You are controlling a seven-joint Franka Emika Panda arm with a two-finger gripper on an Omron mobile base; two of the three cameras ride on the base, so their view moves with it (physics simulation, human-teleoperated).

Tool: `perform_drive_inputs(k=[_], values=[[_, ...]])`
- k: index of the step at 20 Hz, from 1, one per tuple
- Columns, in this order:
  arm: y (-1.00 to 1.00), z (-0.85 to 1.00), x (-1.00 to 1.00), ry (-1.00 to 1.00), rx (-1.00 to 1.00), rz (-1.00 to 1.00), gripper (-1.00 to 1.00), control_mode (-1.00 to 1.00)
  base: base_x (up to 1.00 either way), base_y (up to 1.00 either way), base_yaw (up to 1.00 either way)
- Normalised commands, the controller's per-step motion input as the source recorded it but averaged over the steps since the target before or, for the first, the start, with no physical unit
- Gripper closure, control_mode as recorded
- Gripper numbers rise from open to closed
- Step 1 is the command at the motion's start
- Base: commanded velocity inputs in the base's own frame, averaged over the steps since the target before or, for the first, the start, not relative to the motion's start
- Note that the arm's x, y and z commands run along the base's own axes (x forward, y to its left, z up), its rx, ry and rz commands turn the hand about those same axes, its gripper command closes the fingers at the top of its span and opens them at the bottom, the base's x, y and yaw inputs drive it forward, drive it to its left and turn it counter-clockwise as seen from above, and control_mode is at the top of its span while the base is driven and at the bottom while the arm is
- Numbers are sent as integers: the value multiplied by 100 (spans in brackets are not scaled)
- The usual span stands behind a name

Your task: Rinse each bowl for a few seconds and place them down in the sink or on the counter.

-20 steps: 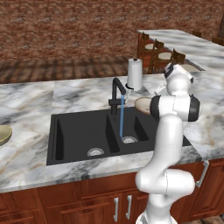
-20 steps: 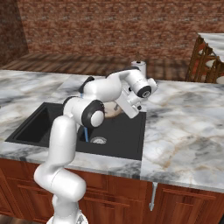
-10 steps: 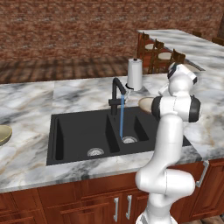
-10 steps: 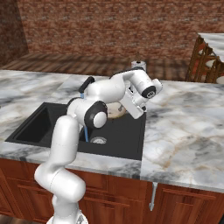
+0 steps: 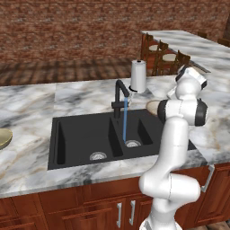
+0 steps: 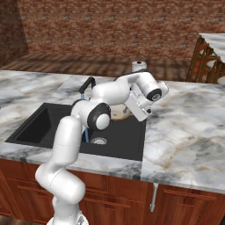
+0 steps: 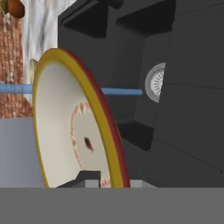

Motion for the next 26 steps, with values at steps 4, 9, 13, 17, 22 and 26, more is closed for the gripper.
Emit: perform_drive_inputs(k=[4,9,13,17,22,26], values=[[-9,-11,0,4,0,-16,100,-100,0,0,0],[-1,-9,0,6,0,-17,100,-100,0,0,0],[0,-7,1,5,0,-16,100,-100,0,0,0],[0,-2,0,2,0,-12,100,-100,0,0,0],[-6,0,0,0,-2,-6,100,-100,0,0,0],[-9,0,0,0,-6,-3,100,-100,0,0,0]])
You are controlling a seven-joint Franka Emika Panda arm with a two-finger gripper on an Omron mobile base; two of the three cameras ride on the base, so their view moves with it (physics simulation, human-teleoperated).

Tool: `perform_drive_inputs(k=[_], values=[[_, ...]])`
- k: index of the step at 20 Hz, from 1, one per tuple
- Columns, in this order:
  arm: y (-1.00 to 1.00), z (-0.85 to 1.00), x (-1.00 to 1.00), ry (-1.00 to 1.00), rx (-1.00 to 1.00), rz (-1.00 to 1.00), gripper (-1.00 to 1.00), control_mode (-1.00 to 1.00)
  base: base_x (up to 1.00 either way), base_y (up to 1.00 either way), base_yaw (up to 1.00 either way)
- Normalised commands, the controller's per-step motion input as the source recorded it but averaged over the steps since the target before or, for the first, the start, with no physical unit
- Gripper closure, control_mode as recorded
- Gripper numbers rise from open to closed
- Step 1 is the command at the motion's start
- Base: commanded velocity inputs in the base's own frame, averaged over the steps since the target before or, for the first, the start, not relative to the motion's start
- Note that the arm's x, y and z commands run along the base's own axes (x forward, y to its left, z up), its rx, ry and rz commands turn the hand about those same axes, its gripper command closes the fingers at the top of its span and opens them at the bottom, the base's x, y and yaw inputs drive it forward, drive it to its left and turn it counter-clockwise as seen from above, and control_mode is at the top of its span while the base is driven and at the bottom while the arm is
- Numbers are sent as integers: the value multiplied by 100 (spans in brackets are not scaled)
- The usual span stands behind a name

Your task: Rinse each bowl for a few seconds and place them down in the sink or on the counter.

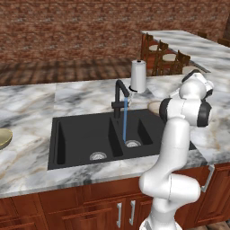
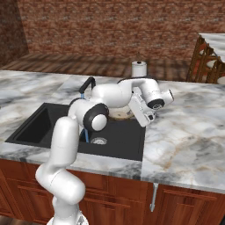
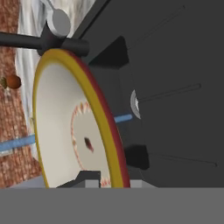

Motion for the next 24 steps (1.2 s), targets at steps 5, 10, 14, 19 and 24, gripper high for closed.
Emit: perform_drive_inputs(k=[5,10,14,19,24], values=[[-6,-4,0,-1,-7,-1,100,-100,0,0,0],[-4,-11,0,0,-5,-1,100,-100,0,0,0],[-7,-15,0,0,-2,-1,100,-100,0,0,0],[-10,-12,0,0,-1,-1,100,-100,0,0,0],[-10,-10,0,0,0,-1,100,-100,0,0,0]])
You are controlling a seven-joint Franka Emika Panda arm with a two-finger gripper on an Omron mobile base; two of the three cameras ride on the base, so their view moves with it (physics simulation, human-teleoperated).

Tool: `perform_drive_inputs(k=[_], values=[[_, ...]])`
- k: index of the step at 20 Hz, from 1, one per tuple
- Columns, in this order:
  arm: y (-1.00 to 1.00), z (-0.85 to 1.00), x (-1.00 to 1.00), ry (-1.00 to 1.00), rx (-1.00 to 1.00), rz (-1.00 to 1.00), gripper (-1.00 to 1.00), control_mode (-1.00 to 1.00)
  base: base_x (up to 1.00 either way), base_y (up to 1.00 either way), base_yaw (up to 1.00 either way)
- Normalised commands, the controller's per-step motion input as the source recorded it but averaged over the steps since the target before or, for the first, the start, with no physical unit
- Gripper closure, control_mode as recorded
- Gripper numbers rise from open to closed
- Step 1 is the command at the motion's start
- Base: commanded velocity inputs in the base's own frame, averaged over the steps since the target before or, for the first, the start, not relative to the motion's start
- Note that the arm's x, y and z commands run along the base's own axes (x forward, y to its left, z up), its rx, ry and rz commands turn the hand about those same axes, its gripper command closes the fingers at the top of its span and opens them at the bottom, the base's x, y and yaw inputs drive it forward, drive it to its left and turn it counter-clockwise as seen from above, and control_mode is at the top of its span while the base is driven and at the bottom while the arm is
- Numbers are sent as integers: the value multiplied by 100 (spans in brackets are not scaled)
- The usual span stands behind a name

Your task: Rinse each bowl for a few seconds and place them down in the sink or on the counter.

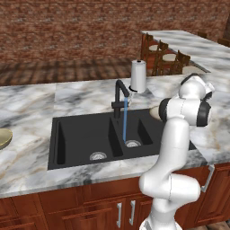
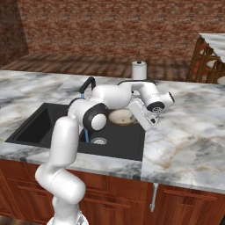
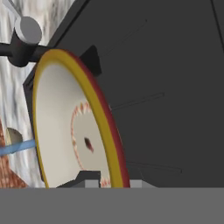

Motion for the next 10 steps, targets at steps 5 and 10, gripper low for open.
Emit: perform_drive_inputs(k=[5,10], values=[[-1,-8,0,0,0,-2,100,-100,0,0,0],[0,-16,0,0,0,-2,100,-100,0,0,0]])
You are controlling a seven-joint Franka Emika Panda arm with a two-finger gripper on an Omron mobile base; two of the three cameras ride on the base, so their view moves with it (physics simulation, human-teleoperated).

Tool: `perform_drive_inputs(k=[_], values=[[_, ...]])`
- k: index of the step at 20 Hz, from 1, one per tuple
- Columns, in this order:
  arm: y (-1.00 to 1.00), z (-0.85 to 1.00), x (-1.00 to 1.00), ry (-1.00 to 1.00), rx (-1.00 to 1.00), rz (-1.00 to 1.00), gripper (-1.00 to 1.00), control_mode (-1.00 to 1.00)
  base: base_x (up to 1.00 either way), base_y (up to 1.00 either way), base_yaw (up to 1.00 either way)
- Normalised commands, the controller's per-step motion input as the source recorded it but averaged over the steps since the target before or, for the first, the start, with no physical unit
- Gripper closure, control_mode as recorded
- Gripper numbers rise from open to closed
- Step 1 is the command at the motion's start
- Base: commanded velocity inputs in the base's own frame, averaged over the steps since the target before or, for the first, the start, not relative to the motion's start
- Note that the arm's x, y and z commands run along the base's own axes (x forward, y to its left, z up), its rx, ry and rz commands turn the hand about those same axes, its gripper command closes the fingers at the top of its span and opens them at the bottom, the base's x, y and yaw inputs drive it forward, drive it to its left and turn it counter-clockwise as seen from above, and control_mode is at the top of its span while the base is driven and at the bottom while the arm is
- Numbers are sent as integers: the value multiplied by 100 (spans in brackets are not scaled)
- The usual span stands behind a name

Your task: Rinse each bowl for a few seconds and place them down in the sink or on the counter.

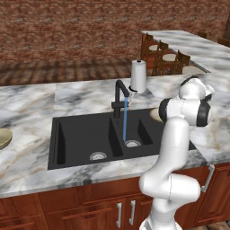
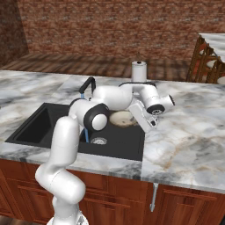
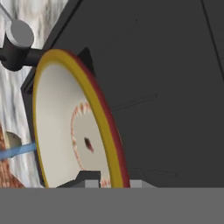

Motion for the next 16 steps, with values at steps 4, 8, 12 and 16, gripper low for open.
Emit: perform_drive_inputs(k=[4,8,12,16], values=[[0,-21,0,0,0,-2,100,-100,0,0,0],[0,-21,1,0,0,-2,100,-100,0,0,0],[0,-16,3,0,-1,-1,100,-100,0,0,0],[0,-17,4,0,-1,-1,100,-100,0,0,0]])
